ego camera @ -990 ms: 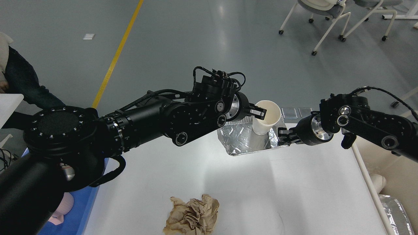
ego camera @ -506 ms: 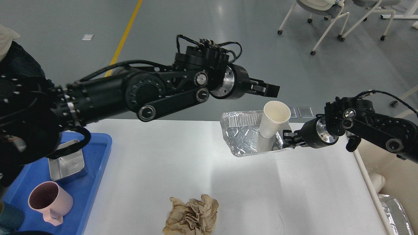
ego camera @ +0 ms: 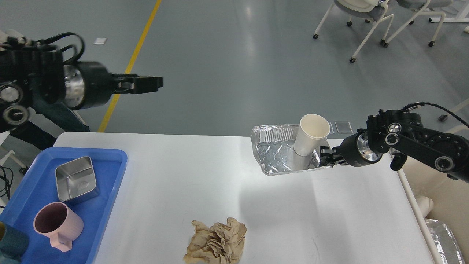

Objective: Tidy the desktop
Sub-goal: 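Place the paper cup into the held foil tray and withdraw left gripper, then reach the left gripper to the crumpled brown paper and grasp it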

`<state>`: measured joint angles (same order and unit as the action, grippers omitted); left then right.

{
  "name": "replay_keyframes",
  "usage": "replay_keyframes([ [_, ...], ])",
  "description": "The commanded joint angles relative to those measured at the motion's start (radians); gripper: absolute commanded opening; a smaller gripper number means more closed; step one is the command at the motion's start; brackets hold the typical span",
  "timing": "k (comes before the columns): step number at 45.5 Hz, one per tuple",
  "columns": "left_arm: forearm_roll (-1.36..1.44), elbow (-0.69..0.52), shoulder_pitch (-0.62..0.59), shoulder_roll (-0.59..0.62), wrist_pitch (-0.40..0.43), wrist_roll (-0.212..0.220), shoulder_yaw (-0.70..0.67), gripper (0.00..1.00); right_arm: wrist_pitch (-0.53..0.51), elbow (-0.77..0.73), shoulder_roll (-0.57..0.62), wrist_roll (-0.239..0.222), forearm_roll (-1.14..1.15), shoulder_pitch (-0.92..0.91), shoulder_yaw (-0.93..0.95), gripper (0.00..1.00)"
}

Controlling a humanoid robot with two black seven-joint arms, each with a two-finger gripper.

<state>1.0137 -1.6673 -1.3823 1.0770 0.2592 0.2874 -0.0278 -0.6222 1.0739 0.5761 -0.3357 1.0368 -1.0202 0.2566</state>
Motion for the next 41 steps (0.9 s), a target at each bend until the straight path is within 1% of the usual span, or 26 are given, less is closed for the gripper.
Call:
replay_keyframes([
  [1, 0.0, -0.06, 0.136, 0.158, -0.11, -0.004, 0.0, 0.92, 0.001, 0.0, 0.001, 0.0, 0.0, 0.0, -0.002, 0.0],
  [5, -0.001, -0.094, 0.23, 0.26, -0.133, -0.014, -0.001, 0.92, 0.001, 0.001, 0.005, 0.0, 0.0, 0.0, -0.002, 0.0],
  [9, -0.001, -0.094, 0.301, 0.333, -0.143, -0.031, -0.003, 0.92, 0.001, 0.001, 0.005, 0.0, 0.0, 0.0, -0.003, 0.0],
  [14, -0.004, -0.095, 0.387, 0.394, -0.195, -0.076, 0.002, 0.92, 0.001, 0.001, 0.001, 0.0, 0.003, 0.008, -0.005, 0.0],
  [19, -0.004, -0.095, 0.495, 0.408, -0.258, -0.106, 0.002, 0.93, 0.001, 0.001, 0.001, 0.0, 0.003, 0.011, -0.003, 0.0],
  [22, -0.003, -0.094, 0.543, 0.403, -0.279, -0.114, 0.002, 0.93, 0.001, 0.001, 0.001, 0.0, 0.005, 0.012, -0.003, 0.0],
  [26, -0.003, -0.094, 0.575, 0.393, -0.282, -0.126, 0.003, 0.93, 0.001, 0.001, -0.001, 0.0, 0.006, 0.012, -0.003, 0.0],
  [32, -0.003, -0.094, 0.585, 0.353, -0.281, -0.132, 0.005, 0.93, 0.002, 0.001, -0.001, 0.0, 0.006, 0.015, -0.003, 0.0],
  [37, -0.003, -0.094, 0.585, 0.276, -0.276, -0.131, 0.005, 0.93, 0.003, 0.001, -0.001, 0.001, 0.006, 0.025, -0.002, 0.0],
  [41, -0.006, -0.092, 0.588, 0.164, -0.274, -0.128, 0.006, 0.93, 0.004, 0.003, 0.001, 0.0, 0.006, 0.026, -0.002, 0.0],
])
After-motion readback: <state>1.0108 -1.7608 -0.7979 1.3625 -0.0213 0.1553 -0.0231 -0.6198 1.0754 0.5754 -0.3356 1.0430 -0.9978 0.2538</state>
